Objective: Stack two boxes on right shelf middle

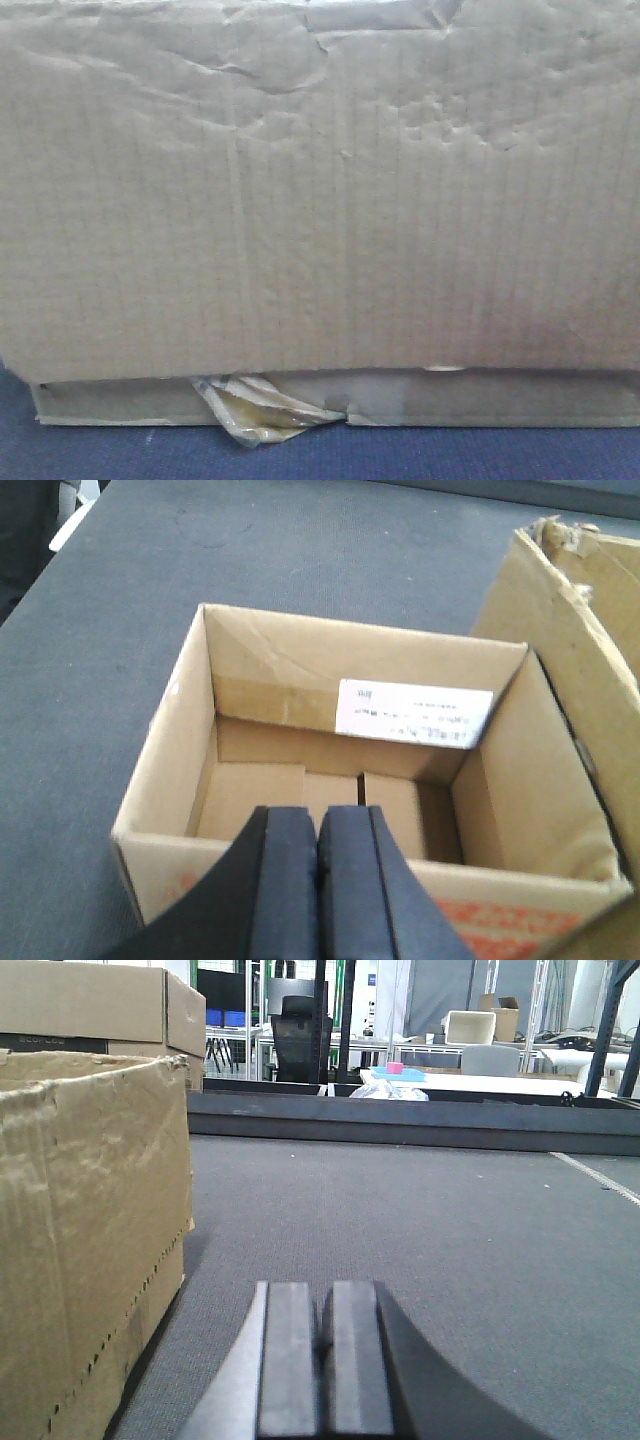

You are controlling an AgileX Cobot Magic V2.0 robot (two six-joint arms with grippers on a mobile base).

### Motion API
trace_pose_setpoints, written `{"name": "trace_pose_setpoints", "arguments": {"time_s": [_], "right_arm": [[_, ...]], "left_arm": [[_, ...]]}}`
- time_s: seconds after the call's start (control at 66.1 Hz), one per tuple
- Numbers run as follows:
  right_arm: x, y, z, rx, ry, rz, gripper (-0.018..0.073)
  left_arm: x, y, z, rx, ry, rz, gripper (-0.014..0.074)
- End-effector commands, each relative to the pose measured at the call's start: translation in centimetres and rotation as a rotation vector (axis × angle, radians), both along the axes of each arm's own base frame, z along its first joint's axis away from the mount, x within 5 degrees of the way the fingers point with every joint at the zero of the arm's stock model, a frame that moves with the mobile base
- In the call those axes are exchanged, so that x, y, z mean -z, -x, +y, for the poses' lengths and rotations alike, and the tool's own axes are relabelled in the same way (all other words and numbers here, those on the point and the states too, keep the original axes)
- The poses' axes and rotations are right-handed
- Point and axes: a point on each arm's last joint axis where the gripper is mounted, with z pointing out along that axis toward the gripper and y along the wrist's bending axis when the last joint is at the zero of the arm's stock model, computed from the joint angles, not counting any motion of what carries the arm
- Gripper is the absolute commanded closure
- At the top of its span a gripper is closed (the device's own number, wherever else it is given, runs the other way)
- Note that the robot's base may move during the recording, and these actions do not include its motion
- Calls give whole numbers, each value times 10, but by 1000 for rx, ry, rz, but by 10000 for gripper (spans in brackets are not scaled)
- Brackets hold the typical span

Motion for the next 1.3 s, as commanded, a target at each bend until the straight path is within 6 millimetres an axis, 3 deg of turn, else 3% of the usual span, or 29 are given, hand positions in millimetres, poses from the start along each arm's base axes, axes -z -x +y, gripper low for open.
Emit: {"name": "trace_pose_setpoints", "arguments": {"time_s": [0.0,0.182,0.303,0.575,0.681,0.938,1.029,1.195,1.286], "right_arm": [[-3,0,0,-2,8,-29,728],[-3,0,0,-2,8,-29,728],[-3,0,0,-2,8,-29,728],[-3,0,0,-2,8,-29,728],[-3,0,0,-2,8,-29,728],[-3,0,0,-2,8,-29,728],[-3,0,0,-2,8,-29,728],[-3,0,0,-2,8,-29,728],[-3,0,0,-2,8,-29,728]], "left_arm": [[-9,-12,3,-15,-20,-22,707],[-24,-50,14,-58,-58,207,707],[-28,-87,23,-14,-130,382,707],[-34,-158,47,10,-125,582,707],[-32,-169,56,-13,-122,599,707],[-24,-171,65,-36,-118,645,702],[-21,-173,65,-28,-106,655,621],[-9,-182,66,-18,-94,691,338],[1,-189,69,-16,-102,730,262]]}}
